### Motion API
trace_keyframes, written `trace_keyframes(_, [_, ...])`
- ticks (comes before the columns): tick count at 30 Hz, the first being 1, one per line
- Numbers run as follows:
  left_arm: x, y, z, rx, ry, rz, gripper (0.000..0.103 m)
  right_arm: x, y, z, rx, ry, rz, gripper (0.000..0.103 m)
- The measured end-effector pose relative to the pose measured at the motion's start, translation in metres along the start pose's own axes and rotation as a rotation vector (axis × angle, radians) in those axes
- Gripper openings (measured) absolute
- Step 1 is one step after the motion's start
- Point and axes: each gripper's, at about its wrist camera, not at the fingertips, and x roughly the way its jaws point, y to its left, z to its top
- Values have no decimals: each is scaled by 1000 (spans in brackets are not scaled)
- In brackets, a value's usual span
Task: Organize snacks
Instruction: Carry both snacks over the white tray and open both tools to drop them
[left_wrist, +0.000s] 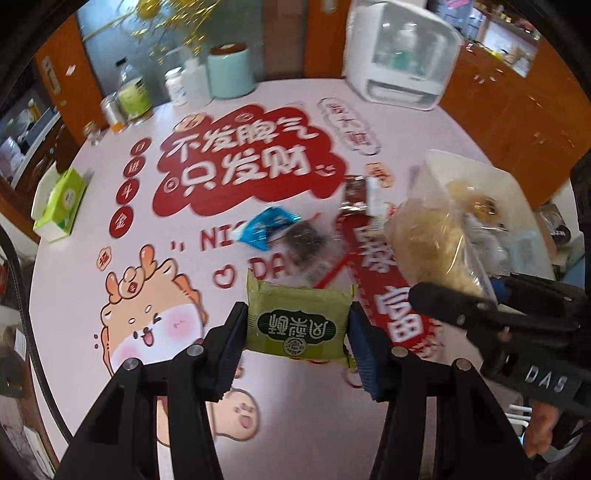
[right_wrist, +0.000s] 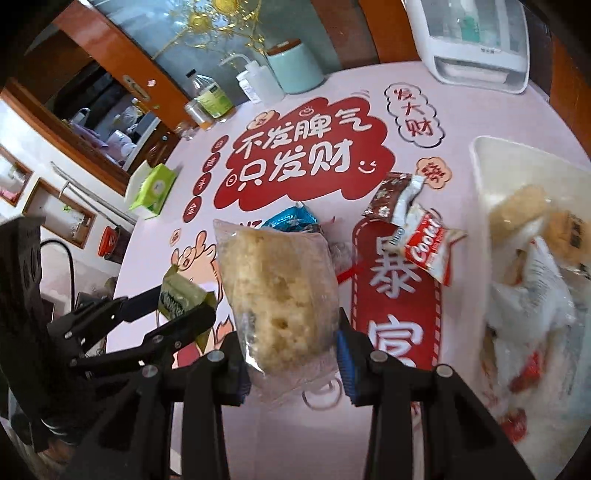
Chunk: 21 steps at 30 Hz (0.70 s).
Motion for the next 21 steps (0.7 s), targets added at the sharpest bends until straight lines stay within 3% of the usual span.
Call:
trace_keyframes(6, [-29,-58,10,61,-58,-37,52,-61,-24,-16,-7,-82,-25,38])
trace_keyframes(14, [-60,-141,28,133,-141,-96,52,-145,-87,-26,63,-224,-88,38])
trace_keyframes(21, [-74,-192,42,144,-192,-127,52,-195,-138,-33,112,-296,-141,38])
